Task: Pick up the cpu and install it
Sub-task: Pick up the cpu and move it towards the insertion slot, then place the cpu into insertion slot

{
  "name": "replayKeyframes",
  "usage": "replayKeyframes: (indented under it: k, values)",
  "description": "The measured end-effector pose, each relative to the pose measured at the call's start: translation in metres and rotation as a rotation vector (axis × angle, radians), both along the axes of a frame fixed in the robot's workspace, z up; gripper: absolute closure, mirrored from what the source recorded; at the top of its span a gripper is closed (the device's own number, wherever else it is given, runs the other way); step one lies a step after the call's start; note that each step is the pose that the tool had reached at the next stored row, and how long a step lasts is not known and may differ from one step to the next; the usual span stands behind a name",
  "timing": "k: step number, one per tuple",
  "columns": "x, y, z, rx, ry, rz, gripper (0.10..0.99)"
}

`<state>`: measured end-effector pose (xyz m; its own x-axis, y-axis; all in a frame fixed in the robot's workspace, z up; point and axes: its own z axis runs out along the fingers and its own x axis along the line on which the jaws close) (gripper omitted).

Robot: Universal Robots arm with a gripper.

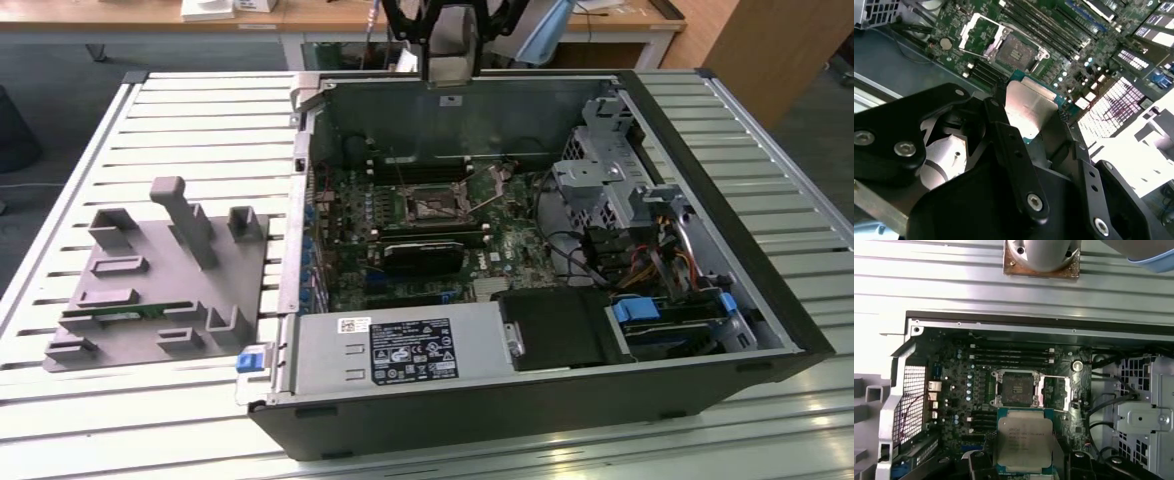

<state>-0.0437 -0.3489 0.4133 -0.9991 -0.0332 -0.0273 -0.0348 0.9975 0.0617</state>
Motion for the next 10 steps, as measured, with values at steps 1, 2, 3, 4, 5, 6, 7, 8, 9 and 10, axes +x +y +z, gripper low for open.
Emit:
replayKeyframes:
  k: [1,2,3,4,5,6,7,8,9,10]
  values:
    - [0.0024,0.0002,0.0,0.0,0.0,0.0,0.557]
    - [0.0049,0.0003,-0.0001,0.0,0.0,0.0,0.557]
    - [0.0077,0.0005,-0.0003,0.0,0.0,0.0,0.557]
    - [0.01,0.0006,-0.0005,0.0,0.0,0.0,0.557]
    - [0.0111,0.0005,-0.0007,0.0,-0.0001,0.0,0.557]
    - [0.0121,0.0005,-0.0009,0.0,-0.0001,0.0,0.557]
    - [0.0126,0.0005,-0.0008,0.0,0.0,0.0,0.557]
    - [0.013,0.0006,-0.0009,0.0,0.0,-0.001,0.557]
    - [0.0135,0.0006,-0.001,0.0,-0.0001,-0.001,0.557]
    - [0.0137,0.0006,-0.0009,-0.001,0.0,-0.002,0.557]
